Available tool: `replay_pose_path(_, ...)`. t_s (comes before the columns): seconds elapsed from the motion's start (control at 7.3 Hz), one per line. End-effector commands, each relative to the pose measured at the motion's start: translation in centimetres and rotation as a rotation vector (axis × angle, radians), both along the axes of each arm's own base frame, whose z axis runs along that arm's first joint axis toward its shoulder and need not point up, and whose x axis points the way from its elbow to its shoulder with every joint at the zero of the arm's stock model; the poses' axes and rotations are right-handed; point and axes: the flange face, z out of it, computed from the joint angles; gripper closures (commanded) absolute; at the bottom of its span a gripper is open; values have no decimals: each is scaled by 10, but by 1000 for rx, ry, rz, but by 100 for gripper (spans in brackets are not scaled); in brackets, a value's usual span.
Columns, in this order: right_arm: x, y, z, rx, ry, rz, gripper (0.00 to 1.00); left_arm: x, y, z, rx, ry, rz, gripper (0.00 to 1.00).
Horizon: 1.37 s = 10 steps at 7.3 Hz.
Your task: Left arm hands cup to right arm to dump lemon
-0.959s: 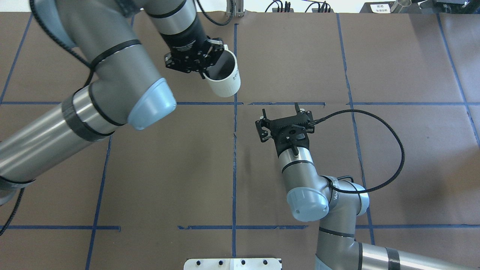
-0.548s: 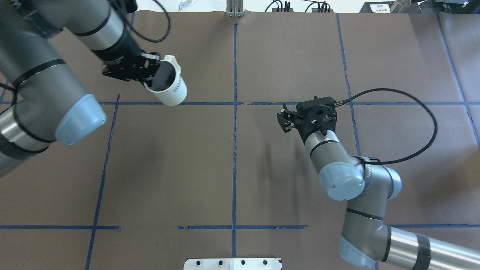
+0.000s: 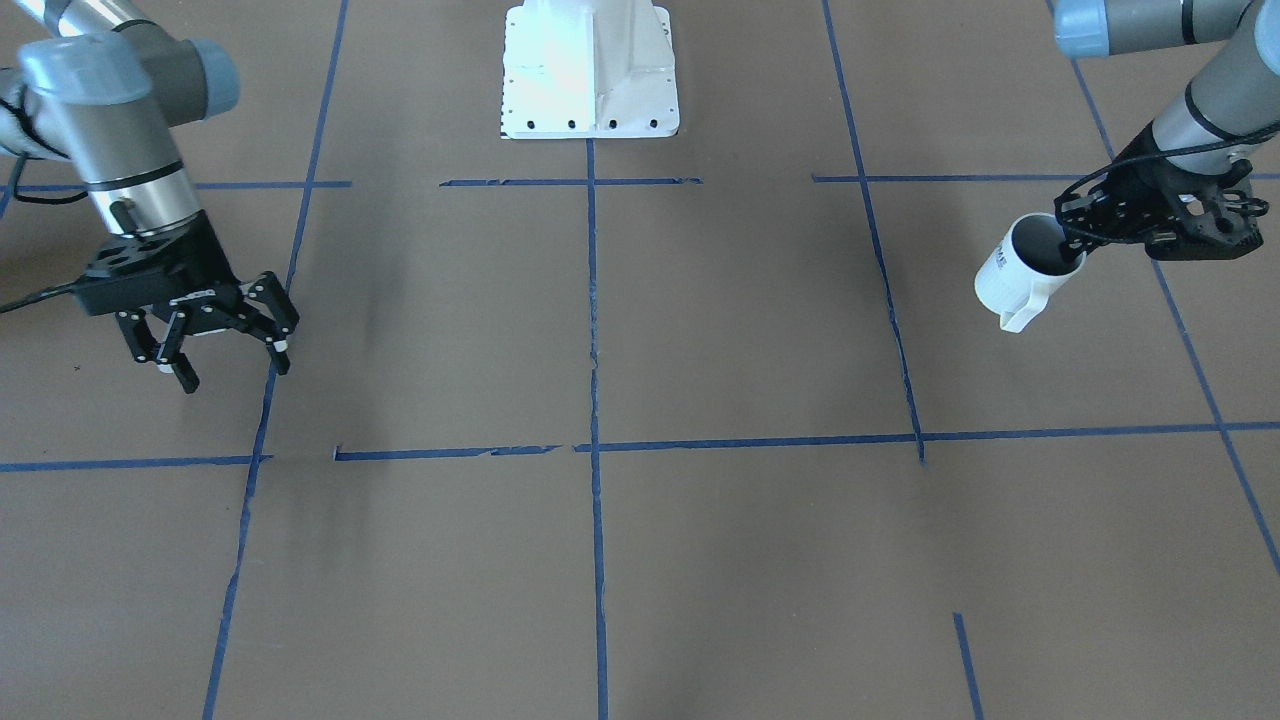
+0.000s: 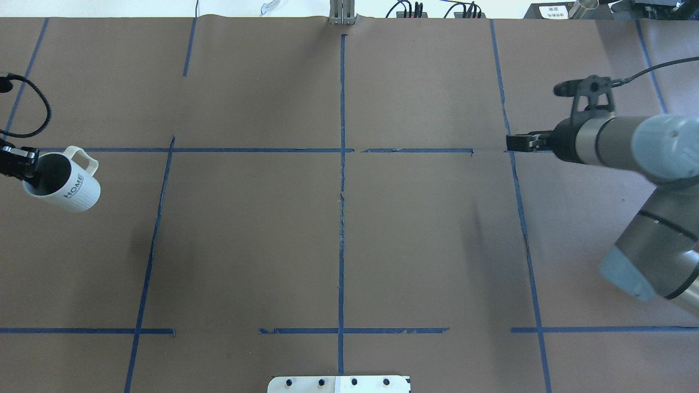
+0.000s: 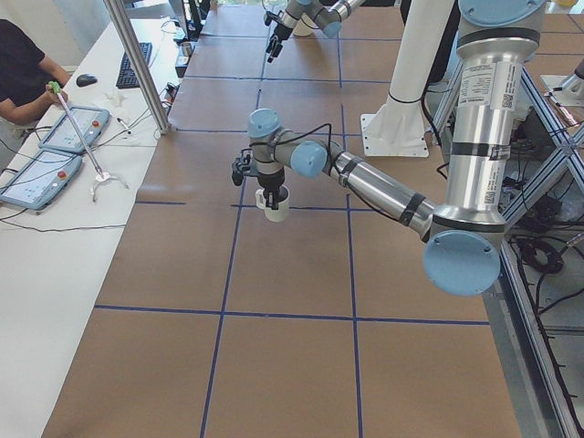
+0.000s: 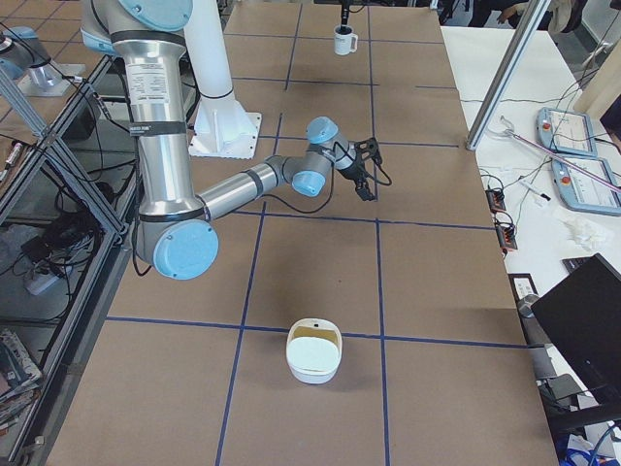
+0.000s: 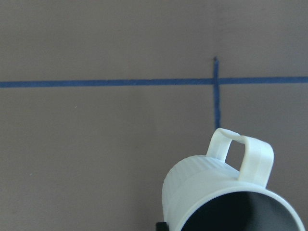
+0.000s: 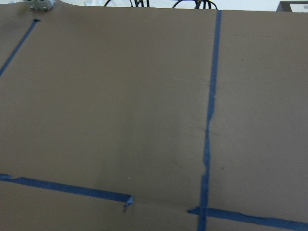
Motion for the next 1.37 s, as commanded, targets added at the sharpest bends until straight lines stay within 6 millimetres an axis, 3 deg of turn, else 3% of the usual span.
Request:
replay_pose_path(0.0,98,-26,22,-279,-70,-50,0,-6,2,50,-65,-14,-41,98)
replay_pose_path(0.14,144,-33,27,-313,-92,-93,0,-3,-3,66,-78,5,-96,98)
replay_pose_path(0.27,171,-32,29,-291,-90,-143,0,4,-10,89,-112,22,-156,98)
replay_pose_path(0.55,176,-26,28,-307,-93,-150,0,5,-14,120,-121,37,-188,94)
replay_pose_path(0.68,176,-26,28,-307,-93,-150,0,6,-13,117,-127,53,-179,84)
replay_pose_path(0.82,176,-26,28,-307,-94,-151,0,12,-7,120,-170,121,-118,1)
replay_pose_path(1.1,176,-23,24,-318,-94,-152,0,10,-5,114,-172,140,-111,0)
replay_pose_path(1.23,180,-22,22,-333,-91,-144,0,2,-10,101,-143,146,-130,0)
